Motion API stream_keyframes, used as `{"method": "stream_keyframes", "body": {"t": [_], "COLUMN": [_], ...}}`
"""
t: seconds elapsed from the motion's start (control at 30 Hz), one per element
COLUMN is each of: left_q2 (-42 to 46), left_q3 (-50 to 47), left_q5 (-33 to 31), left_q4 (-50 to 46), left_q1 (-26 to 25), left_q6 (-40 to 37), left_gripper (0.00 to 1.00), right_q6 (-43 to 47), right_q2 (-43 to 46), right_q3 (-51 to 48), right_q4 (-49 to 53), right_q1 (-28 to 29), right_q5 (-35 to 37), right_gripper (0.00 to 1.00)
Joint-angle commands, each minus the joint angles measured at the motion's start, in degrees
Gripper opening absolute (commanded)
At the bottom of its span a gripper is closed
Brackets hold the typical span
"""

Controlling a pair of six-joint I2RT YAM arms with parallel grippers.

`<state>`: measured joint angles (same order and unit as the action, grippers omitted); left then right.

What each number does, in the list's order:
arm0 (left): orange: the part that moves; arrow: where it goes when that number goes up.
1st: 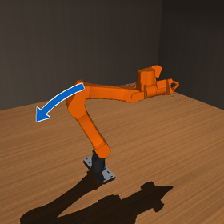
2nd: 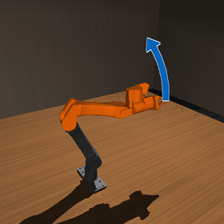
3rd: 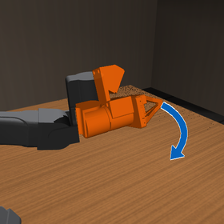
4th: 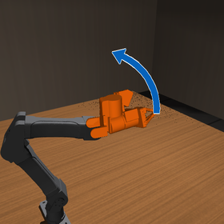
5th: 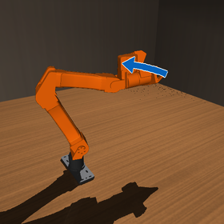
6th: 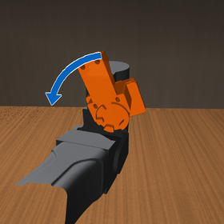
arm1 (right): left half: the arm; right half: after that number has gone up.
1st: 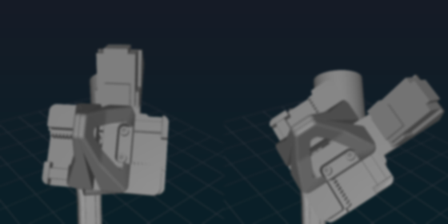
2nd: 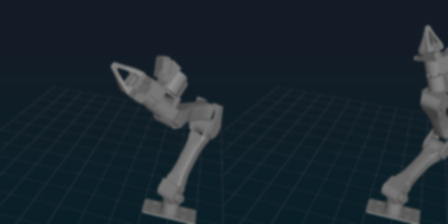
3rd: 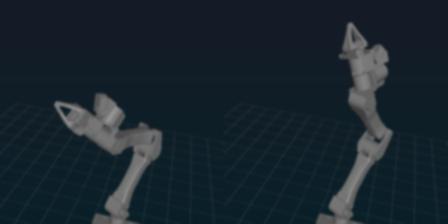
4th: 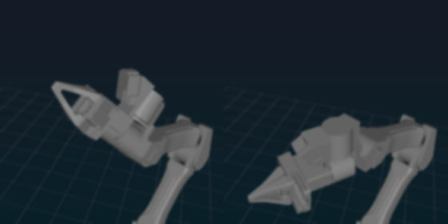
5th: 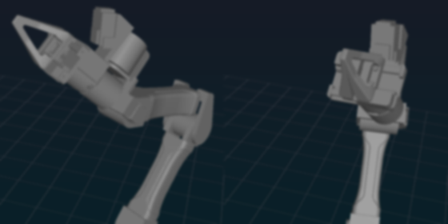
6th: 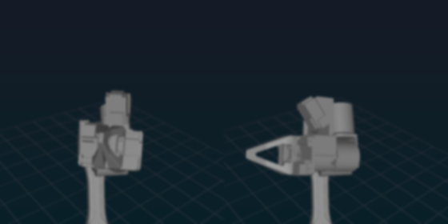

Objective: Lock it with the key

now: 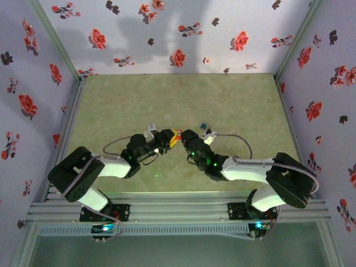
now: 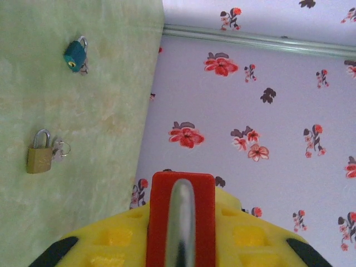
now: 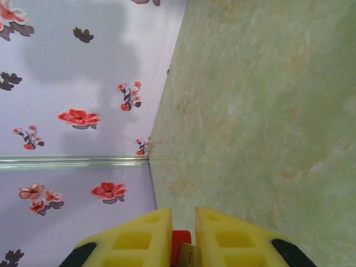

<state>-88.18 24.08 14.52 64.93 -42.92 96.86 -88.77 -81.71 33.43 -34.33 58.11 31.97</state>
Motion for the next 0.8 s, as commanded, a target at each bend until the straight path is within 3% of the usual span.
{"method": "stream_keyframes", "body": {"t": [0.0, 0.77], "left_q2": [0.05, -0.48], "left_q3": [-0.58, -0.43], "left_q5": [1.64, -2.37], "left_q4": [4.08, 3.89], "left_q1": [-1.89, -2.87], "left_q6": [1.98, 3.7], "left_gripper": [0.0, 0.0], "right_q6": [2.46, 2.26], "right_q2": [-1.54, -6.15], "right_q3": [-1.06, -3.02], "right_q4": [-6.87, -16.21], "right_q1": [0.11, 0.09], "right_q5": [-0.5, -0.11], "right_gripper": [0.18, 0.05]}}
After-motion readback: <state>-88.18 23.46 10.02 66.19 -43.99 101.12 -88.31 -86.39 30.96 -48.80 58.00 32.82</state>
